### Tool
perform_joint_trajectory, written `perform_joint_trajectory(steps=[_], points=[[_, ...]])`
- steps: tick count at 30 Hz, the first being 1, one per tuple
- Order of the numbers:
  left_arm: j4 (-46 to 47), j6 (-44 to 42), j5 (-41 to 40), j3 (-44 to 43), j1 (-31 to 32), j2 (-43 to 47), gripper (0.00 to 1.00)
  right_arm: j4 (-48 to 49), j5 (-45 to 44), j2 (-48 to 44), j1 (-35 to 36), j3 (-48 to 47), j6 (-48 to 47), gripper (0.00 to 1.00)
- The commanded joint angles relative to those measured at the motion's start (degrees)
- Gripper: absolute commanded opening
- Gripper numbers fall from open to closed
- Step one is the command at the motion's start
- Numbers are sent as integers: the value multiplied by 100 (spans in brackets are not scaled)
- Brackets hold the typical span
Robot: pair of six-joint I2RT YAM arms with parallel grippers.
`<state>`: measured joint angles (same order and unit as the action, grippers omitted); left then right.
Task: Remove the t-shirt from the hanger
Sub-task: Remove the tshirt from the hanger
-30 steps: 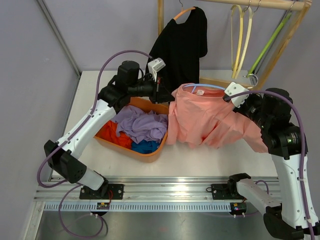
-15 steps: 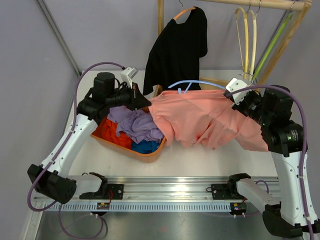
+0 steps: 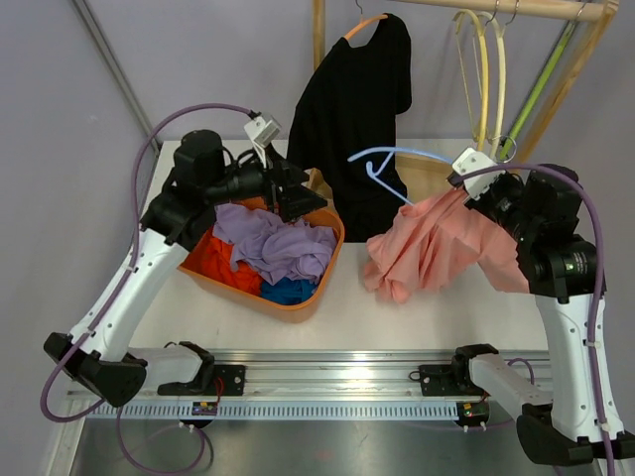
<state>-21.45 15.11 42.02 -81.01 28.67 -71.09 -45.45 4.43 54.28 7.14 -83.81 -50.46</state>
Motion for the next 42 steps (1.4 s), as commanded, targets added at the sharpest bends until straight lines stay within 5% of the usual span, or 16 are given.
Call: perform_joint_trajectory(steps=[1, 7, 11, 20, 26, 33, 39, 42], points=[[-95, -736, -264, -817, -28, 18, 97, -128, 619, -163, -19, 268, -1130, 0], [-299, -607, 657, -1461, 103, -581, 99, -367, 2315, -814, -19, 1332, -3161, 0], [-797, -614, 887, -2004, 507, -1256, 99, -378, 3071, -604, -19, 1280, -3418, 0], [-1668, -685, 44, -2339, 1439, -2084, 95, 80, 3556, -445, -11, 1314, -3726, 0], [-2136, -739, -493, -3078, 1949, -2769, 83, 238, 3495, -445, 42, 1455, -3708, 0], [-2547, -1044, -1081, -3377, 2196, -3104, 57, 335, 3425, -489, 51, 1473, -3384, 0], [-2689, -1292, -1188, -3333, 2231, -3130, 1, 344, 3477, -550, 51, 1543, -3041, 0], [-2636, -1292, -1187, -3307, 2231, -3113, 0, 379, 3434, -524, 51, 1552, -2647, 6]])
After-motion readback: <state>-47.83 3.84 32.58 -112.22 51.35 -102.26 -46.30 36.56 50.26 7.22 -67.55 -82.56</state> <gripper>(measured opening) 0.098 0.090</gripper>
